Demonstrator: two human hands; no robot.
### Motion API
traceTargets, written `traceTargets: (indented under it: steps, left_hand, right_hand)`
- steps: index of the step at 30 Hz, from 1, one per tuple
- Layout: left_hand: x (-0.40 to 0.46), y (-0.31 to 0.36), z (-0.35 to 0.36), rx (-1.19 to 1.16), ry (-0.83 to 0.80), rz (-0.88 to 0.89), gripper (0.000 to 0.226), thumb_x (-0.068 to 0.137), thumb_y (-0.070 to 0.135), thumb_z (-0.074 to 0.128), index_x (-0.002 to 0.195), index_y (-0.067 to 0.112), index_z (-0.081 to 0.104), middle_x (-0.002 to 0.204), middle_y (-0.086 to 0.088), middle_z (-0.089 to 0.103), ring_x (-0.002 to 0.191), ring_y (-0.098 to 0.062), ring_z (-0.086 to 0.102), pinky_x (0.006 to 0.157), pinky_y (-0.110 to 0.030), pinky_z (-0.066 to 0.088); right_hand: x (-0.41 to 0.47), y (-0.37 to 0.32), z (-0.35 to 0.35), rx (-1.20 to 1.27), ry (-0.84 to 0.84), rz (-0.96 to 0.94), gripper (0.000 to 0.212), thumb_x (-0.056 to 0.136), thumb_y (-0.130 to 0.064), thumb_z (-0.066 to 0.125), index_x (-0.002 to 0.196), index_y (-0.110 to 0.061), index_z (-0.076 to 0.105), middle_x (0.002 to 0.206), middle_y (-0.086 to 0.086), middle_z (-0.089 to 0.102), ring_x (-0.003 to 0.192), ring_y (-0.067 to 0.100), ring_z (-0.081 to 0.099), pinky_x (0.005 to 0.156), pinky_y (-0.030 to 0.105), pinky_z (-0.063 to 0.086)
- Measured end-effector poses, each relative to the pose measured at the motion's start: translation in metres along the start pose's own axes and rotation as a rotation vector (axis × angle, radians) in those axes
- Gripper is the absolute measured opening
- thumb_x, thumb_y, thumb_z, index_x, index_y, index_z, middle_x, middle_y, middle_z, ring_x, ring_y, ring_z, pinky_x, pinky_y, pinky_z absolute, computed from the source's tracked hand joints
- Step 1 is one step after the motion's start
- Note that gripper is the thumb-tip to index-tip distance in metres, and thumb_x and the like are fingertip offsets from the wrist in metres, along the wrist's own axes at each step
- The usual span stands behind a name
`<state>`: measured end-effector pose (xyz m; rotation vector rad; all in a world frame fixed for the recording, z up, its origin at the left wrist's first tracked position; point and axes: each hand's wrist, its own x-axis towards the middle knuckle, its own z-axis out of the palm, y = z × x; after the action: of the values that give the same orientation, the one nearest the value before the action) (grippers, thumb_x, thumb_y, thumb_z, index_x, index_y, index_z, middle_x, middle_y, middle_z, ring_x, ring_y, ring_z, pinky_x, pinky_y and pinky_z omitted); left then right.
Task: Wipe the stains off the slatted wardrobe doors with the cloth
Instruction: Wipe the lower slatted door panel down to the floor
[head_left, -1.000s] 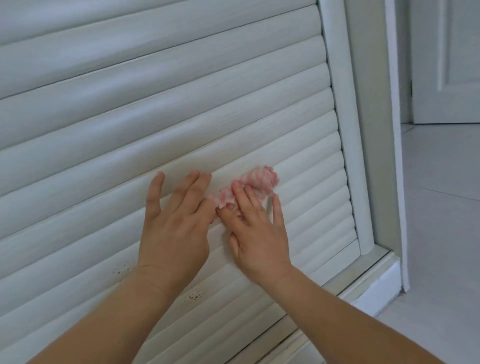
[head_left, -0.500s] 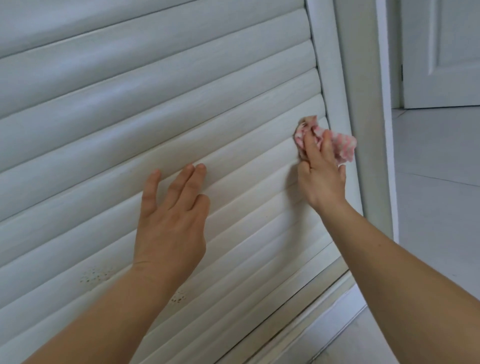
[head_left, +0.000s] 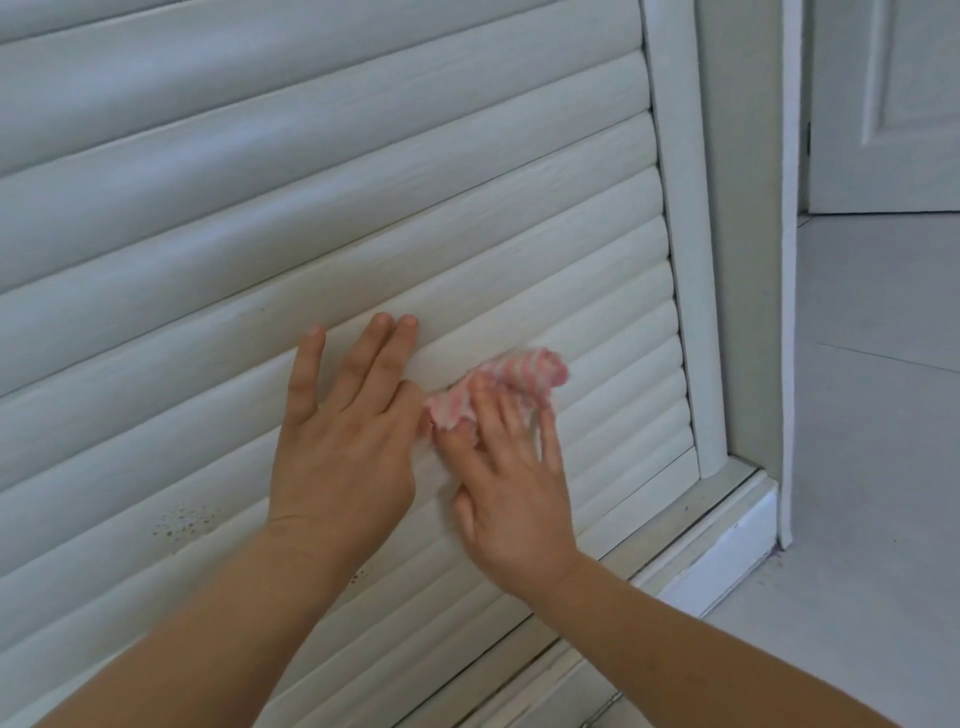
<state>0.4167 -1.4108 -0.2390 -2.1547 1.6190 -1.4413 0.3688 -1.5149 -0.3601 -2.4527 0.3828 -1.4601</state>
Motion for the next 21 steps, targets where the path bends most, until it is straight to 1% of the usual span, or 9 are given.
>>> traceTargets:
  steps: [2, 4, 7, 9, 10, 13, 16, 19, 21]
  left_hand:
    - [-0.002, 0.002, 0.001, -0.010, -0.003, 0.020, 0.018, 0.072, 0.001, 0.039, 0.073, 0.010, 0.055, 0.139, -0.014, 0.049, 0.134, -0.024, 0.033, 0.112, -0.054, 0.012]
    - [-0.006, 0.003, 0.003, -0.020, -0.019, 0.047, 0.022, 0.072, 0.002, 0.036, 0.077, 0.011, 0.056, 0.137, -0.014, 0.050, 0.133, -0.024, 0.035, 0.112, -0.054, 0.013]
    - [-0.011, 0.006, 0.006, -0.012, -0.062, 0.062, 0.021, 0.070, 0.001, 0.036, 0.072, 0.012, 0.053, 0.138, -0.014, 0.050, 0.134, -0.024, 0.034, 0.112, -0.054, 0.013]
    - [-0.015, 0.007, 0.008, -0.013, -0.082, 0.050, 0.019, 0.069, -0.001, 0.039, 0.070, 0.011, 0.053, 0.140, -0.014, 0.047, 0.136, -0.024, 0.032, 0.113, -0.054, 0.013]
    - [-0.016, 0.007, 0.009, -0.017, -0.086, 0.044, 0.018, 0.069, -0.002, 0.040, 0.071, 0.010, 0.054, 0.141, -0.015, 0.045, 0.136, -0.024, 0.031, 0.113, -0.054, 0.013]
    - [-0.019, 0.011, 0.011, -0.029, -0.086, 0.021, 0.020, 0.069, -0.003, 0.039, 0.072, 0.009, 0.055, 0.143, -0.015, 0.042, 0.137, -0.023, 0.028, 0.113, -0.052, 0.011]
    - [-0.022, 0.013, 0.013, -0.045, -0.077, 0.003, 0.023, 0.072, -0.002, 0.035, 0.073, 0.008, 0.055, 0.143, -0.016, 0.043, 0.136, -0.023, 0.029, 0.114, -0.051, 0.011]
    - [-0.027, 0.013, 0.013, -0.042, -0.086, -0.001, 0.026, 0.074, 0.000, 0.029, 0.073, 0.008, 0.054, 0.143, -0.016, 0.042, 0.136, -0.023, 0.029, 0.114, -0.051, 0.010]
    - [-0.030, 0.013, 0.013, -0.047, -0.090, -0.001, 0.026, 0.074, -0.001, 0.029, 0.073, 0.008, 0.053, 0.143, -0.016, 0.042, 0.136, -0.023, 0.030, 0.114, -0.051, 0.010]
  right_hand:
    - [-0.004, 0.002, 0.003, -0.001, 0.000, -0.081, 0.058, 0.078, -0.021, 0.046, 0.136, -0.024, 0.052, 0.152, 0.011, 0.029, 0.143, 0.030, 0.022, 0.108, 0.063, 0.020]
    - [0.001, 0.013, 0.001, -0.029, -0.015, -0.085, 0.058, 0.079, -0.022, 0.045, 0.136, -0.025, 0.051, 0.152, 0.010, 0.027, 0.143, 0.029, 0.023, 0.109, 0.063, 0.020]
    - [0.021, 0.039, -0.014, -0.040, -0.005, 0.120, 0.064, 0.080, -0.028, 0.036, 0.143, -0.025, 0.038, 0.155, 0.009, 0.018, 0.144, 0.027, 0.017, 0.115, 0.054, 0.007]
    - [0.031, 0.058, -0.027, 0.007, -0.007, 0.285, 0.066, 0.081, -0.031, 0.028, 0.147, -0.029, 0.031, 0.157, 0.002, 0.007, 0.145, 0.019, 0.005, 0.116, 0.045, -0.003]
    - [0.037, 0.069, -0.034, 0.040, -0.022, 0.363, 0.065, 0.083, -0.031, 0.027, 0.148, -0.031, 0.029, 0.158, -0.001, 0.001, 0.146, 0.016, 0.000, 0.115, 0.043, -0.005]
    - [0.051, 0.102, -0.051, 0.091, -0.035, 0.572, 0.063, 0.090, -0.016, 0.038, 0.149, -0.031, 0.022, 0.160, -0.001, -0.003, 0.146, 0.015, -0.001, 0.118, 0.046, -0.002]
    - [0.057, 0.108, -0.054, 0.131, 0.012, 0.685, 0.065, 0.093, -0.010, 0.034, 0.151, -0.028, 0.013, 0.160, 0.003, -0.003, 0.146, 0.017, -0.001, 0.117, 0.047, 0.005]
    - [0.042, 0.081, -0.035, 0.180, 0.045, 0.721, 0.066, 0.090, -0.011, 0.033, 0.152, -0.024, 0.012, 0.160, 0.005, -0.003, 0.146, 0.017, -0.003, 0.116, 0.047, 0.007]
    - [0.022, 0.054, -0.019, 0.184, 0.001, 0.655, 0.068, 0.087, -0.016, 0.032, 0.152, -0.023, 0.012, 0.159, 0.006, -0.004, 0.146, 0.016, -0.006, 0.117, 0.048, 0.007]
